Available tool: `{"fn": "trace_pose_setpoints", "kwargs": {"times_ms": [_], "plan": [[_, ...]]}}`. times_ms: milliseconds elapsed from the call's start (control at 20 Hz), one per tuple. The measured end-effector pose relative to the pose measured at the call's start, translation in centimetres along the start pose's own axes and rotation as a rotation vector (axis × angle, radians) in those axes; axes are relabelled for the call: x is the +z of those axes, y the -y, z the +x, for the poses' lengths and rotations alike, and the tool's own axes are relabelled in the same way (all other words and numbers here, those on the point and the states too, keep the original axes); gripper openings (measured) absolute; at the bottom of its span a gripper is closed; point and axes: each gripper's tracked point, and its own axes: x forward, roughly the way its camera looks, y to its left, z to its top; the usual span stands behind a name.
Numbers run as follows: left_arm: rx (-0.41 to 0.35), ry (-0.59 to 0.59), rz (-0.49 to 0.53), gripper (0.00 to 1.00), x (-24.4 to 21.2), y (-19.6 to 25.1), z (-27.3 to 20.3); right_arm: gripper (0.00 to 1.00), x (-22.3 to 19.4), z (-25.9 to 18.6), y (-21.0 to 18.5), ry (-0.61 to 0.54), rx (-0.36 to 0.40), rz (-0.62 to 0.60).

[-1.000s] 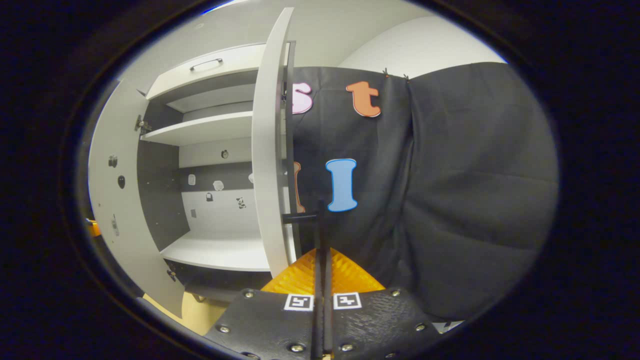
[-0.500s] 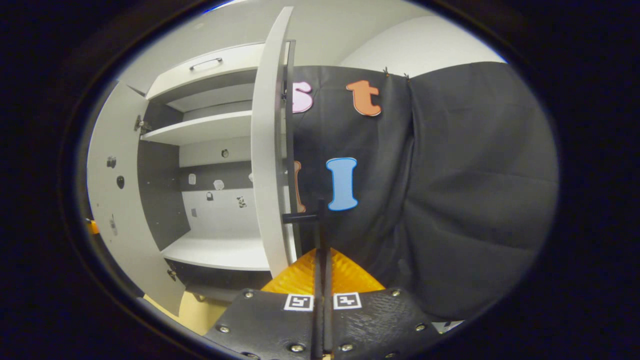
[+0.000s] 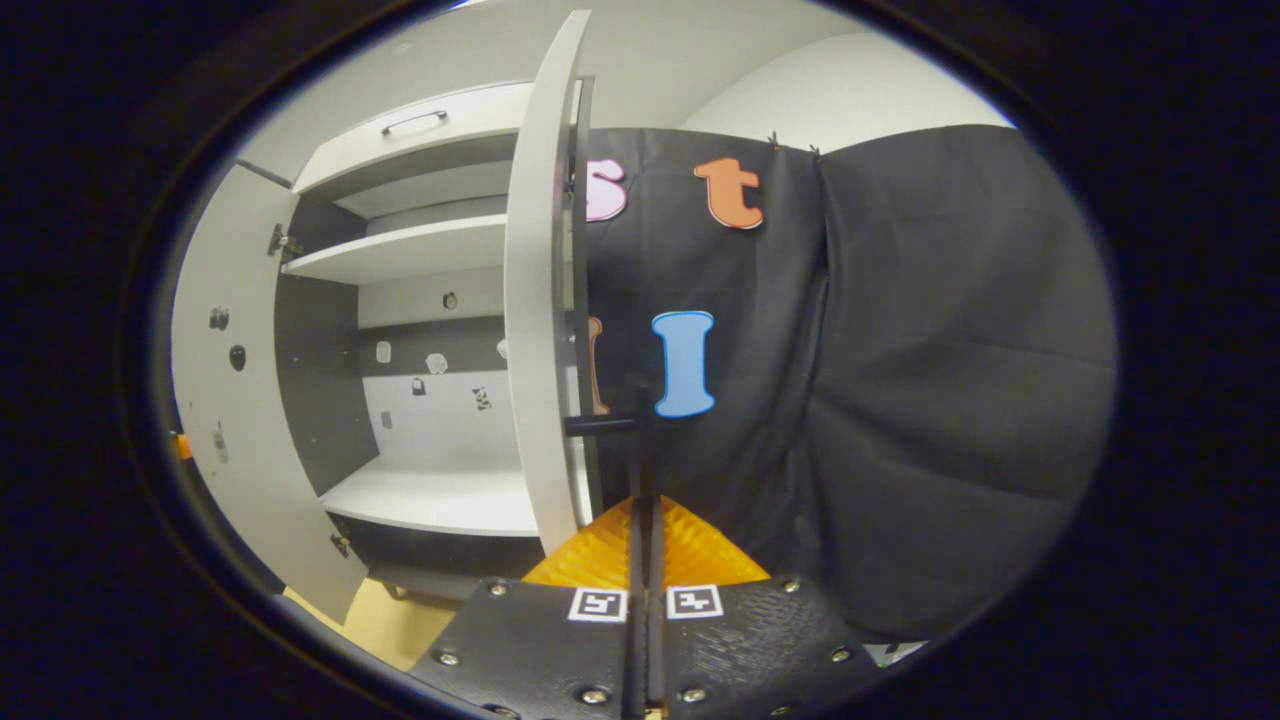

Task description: Open the right door of the double-door shoe cabinet with the right hand, and open the left door with the left hand.

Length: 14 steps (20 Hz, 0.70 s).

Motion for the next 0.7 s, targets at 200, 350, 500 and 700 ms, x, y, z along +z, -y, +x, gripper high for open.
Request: {"fn": "trace_pose_setpoints", "kwargs": {"times_ms": [200,350,500,700], "plan": [[-0.022,0.005,0.007,0.02,0.1,-0.1,0.0,0.00,-0.2,-0.1,0.1,-0.015,-0.008,-0.016],[-0.026,0.015,0.007,0.00,0.2,-0.1,0.1,0.00,0.2,-0.1,0.2,-0.003,-0.009,-0.037],[-0.011,0.025,-0.005,0.05,0.4,-0.3,0.2,0.00,0.5,-0.2,0.2,0.006,-0.019,-0.042],[0.032,0.019,0.000,0.43,0.2,-0.9,0.2,0.00,1.5,-0.6,-0.4,0.044,0.003,-0.021]]}}
